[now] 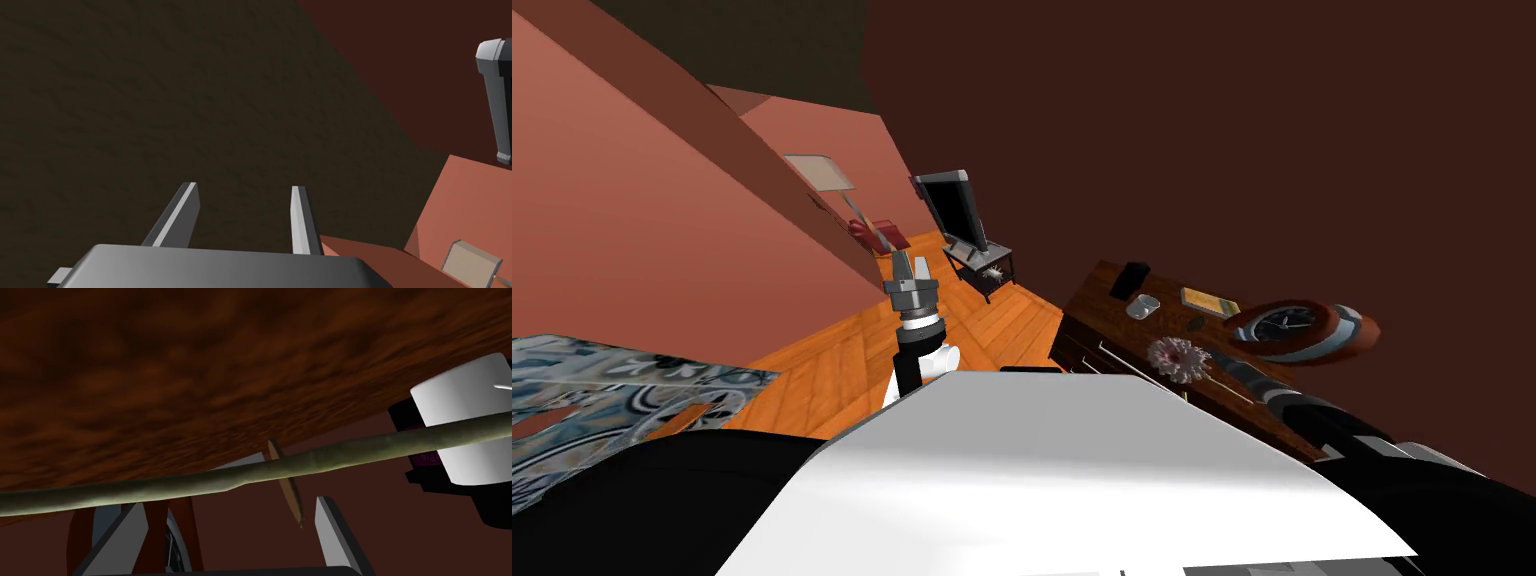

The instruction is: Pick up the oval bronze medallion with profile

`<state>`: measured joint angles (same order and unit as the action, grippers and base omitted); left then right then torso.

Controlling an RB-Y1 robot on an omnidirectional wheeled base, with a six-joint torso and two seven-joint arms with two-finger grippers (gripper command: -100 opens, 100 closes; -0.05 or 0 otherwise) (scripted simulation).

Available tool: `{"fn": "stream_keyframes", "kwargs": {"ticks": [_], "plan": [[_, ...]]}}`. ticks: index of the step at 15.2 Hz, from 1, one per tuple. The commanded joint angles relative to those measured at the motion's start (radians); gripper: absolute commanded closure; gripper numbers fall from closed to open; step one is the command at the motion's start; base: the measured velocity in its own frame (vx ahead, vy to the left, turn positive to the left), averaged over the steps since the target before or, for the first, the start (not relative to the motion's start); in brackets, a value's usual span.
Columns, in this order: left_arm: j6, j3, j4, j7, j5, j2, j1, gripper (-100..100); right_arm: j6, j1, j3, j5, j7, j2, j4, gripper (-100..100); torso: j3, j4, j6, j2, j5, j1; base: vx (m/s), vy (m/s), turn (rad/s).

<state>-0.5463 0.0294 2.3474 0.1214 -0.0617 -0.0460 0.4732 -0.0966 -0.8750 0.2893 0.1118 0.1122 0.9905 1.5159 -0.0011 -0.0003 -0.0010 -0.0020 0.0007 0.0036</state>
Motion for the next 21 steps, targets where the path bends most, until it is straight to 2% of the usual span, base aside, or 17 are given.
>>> {"fn": "stream_keyframes", "kwargs": {"ticks": [1,3,4,6,7,12,13,14,21], "plan": [[0.0,0.0,0.0,0.0,0.0,0.0,0.0,0,0.001,-0.01,0.005,-0.006,-0.001,0.021,-0.038,-100,0.0,0.0,0.0,0.0,0.0,0.0,0.056,0.046,0.195],[0.0,0.0,0.0,0.0,0.0,0.0,0.0,0,0.015,-0.033,0.013,-0.017,-0.005,0.06,-0.096,-100,-0.001,0.0,0.0,-0.001,0.0,0.0,0.077,0.054,0.27],[0.0,0.0,0.0,0.0,0.0,0.0,0.0,0,0.015,-0.033,0.013,-0.017,-0.005,0.06,-0.1,-100,-0.001,0.0,0.0,-0.002,0.0,0.001,0.082,0.061,0.292],[0.0,0.0,0.0,0.0,0.0,0.0,0.0,0,0.028,-0.052,0.018,-0.029,-0.01,0.093,-0.152,-100,-0.001,-0.001,0.0,-0.002,0.0,0.001,0.083,0.056,0.26],[0.0,0.0,0.0,0.0,0.0,0.0,0.0,0,0.028,-0.052,0.018,-0.029,-0.01,0.093,-0.155,-100,-0.002,-0.001,0.0,-0.003,0.001,0.001,0.088,0.054,0.202],[0.0,0.0,0.0,0.0,0.0,0.0,0.0,0,0.048,-0.085,0.024,-0.054,-0.022,0.145,-0.251,-100,-0.002,-0.001,0.0,-0.003,0.0,0.001,0.09,0.042,0.226],[0.0,0.0,0.0,0.0,0.0,0.0,0.0,0,0.041,-0.073,0.021,-0.046,-0.02,0.131,-0.233,-100,-0.002,-0.001,0.0,-0.003,0.0,0.001,0.049,0.016,0.077],[0.0,0.0,0.0,0.0,0.0,0.0,0.0,0,0.031,-0.096,0.044,-0.037,-0.032,0.094,-0.233,-100,-0.001,0.0,0.001,-0.001,0.0,0.0,0.041,-0.011,0.112],[0.0,0.0,0.0,0.0,0.0,0.0,0.0,0,-0.012,-0.169,0.123,0.0,-0.067,-0.041,-0.224,-100,0.001,0.001,0.002,0.002,-0.001,-0.006,0.045,-0.059,0.146]]}}
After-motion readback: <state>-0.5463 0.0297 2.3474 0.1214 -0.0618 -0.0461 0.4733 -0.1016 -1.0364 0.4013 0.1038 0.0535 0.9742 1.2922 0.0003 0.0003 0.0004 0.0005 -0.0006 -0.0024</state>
